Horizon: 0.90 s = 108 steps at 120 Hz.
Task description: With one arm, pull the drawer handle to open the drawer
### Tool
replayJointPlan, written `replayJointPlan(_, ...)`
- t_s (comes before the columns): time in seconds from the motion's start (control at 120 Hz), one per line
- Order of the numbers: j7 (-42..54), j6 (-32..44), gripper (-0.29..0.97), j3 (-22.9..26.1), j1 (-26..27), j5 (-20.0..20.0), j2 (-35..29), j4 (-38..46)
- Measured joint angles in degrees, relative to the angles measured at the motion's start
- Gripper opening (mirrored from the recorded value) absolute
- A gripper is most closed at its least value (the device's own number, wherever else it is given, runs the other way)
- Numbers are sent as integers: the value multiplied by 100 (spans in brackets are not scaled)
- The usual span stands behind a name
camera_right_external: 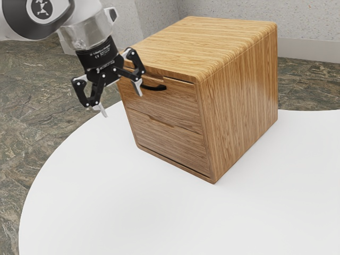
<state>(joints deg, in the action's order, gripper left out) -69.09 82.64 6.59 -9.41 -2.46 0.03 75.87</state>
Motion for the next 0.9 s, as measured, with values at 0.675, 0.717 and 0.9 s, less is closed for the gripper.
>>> replayJointPlan(0.675,-465,-28,65,-420,84,-24,-192,-735)
replayJointPlan(0.717,-507,-17,65,-428,-49,6,-184,-855)
replayJointPlan(0.9,-743,619,65,-386,-787,42,302,-893)
